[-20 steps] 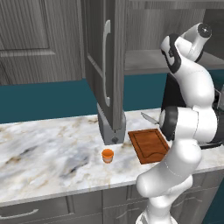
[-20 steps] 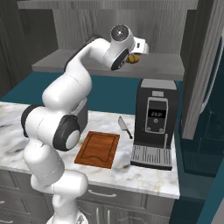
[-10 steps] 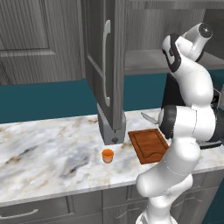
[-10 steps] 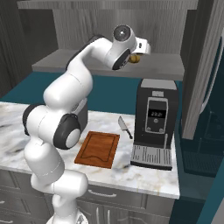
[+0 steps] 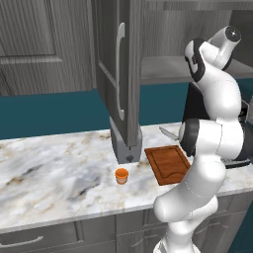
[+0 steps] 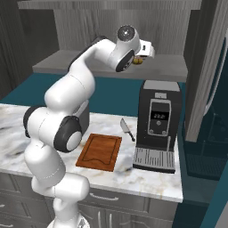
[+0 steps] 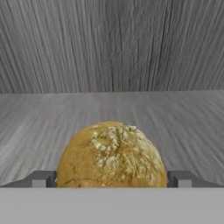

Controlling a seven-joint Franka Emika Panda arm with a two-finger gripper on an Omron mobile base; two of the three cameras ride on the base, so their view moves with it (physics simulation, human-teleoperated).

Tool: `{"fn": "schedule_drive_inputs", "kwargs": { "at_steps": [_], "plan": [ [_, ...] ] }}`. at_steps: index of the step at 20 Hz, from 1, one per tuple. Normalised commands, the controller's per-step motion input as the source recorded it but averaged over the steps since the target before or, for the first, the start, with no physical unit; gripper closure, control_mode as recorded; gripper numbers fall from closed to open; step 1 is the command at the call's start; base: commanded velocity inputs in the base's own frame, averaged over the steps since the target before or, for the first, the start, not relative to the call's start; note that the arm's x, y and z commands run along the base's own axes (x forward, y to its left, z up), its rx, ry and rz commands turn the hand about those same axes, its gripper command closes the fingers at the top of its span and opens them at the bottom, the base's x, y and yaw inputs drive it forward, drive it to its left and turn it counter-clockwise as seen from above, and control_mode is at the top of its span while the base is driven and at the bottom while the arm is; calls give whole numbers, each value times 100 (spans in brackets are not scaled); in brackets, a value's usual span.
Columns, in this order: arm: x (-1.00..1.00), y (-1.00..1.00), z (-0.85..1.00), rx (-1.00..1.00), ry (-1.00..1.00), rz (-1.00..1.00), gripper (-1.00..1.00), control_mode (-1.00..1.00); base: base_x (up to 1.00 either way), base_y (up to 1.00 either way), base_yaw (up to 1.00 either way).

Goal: Pick the bread, place it on the cutting board, pick the jam, place it on the counter, and close the cabinet.

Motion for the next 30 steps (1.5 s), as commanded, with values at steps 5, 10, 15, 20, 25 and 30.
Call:
{"fn": "schedule_drive_inputs", "kwargs": {
  "at_steps": [5,10,15,20,25,30],
  "plan": [
    [0,0,-20,-2,8,0,100,-100,0,0,0],
    [0,0,-3,0,4,0,100,-100,0,0,0],
    [-4,0,0,0,0,0,100,-100,0,0,0],
    [-31,0,5,0,-2,0,100,-100,0,0,0],
    [-43,0,6,0,-5,0,100,-100,0,0,0],
    [-55,0,1,0,-8,0,100,-100,0,0,0]
  ]
}}
